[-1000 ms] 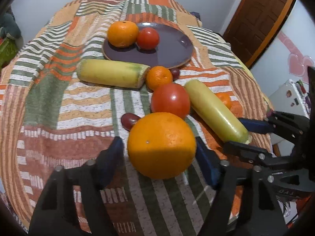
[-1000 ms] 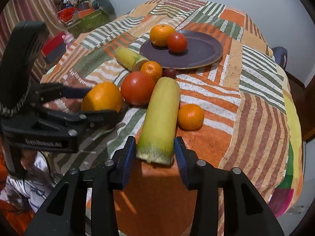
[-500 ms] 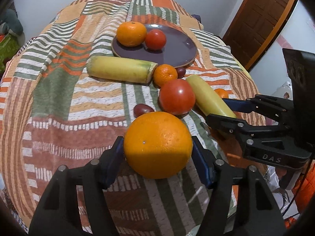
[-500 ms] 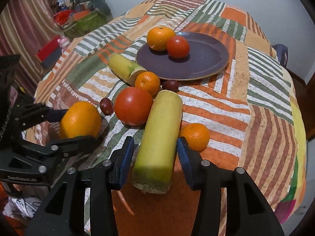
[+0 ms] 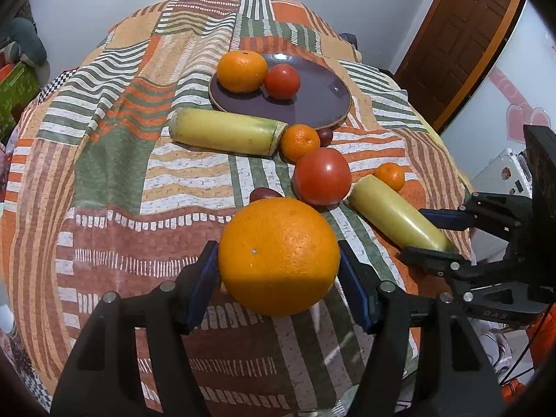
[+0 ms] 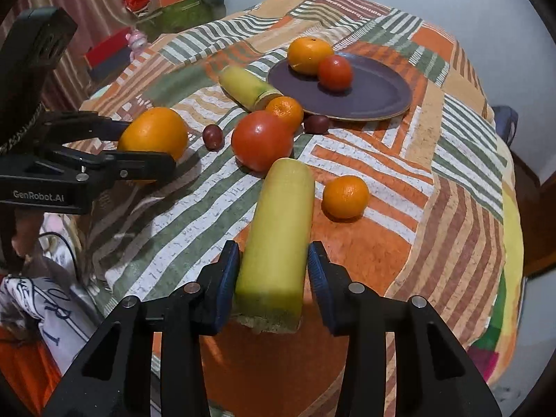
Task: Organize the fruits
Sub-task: 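Lift the zucchini onto the plate with the right tool while the left tool places the orange there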
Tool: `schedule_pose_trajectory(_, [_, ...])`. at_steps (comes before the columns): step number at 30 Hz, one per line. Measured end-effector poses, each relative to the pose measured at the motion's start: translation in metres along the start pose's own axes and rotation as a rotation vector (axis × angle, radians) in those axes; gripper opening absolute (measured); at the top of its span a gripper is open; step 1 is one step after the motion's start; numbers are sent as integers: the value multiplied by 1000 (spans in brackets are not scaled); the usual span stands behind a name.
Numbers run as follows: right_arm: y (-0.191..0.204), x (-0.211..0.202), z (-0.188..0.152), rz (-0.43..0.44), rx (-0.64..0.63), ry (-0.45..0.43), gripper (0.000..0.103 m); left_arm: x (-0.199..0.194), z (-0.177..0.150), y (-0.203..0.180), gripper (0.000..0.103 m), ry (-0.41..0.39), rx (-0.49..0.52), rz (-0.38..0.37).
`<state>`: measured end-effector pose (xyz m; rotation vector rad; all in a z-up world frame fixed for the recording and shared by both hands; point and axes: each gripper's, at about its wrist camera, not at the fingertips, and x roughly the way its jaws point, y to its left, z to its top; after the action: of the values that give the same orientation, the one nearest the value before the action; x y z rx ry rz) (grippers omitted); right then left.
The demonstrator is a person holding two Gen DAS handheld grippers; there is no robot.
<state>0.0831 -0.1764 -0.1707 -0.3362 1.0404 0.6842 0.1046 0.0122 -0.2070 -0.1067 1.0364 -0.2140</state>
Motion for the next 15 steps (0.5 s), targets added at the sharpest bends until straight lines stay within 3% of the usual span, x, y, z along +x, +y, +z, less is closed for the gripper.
schedule_pose_trajectory(7, [-6, 25, 15, -19, 75, -19, 36, -3, -1, -2, 66, -3, -9, -1])
schedule_pose_trajectory(15, [-4, 8, 11, -60, 79, -95, 35, -17, 14, -2, 66, -60, 0, 10])
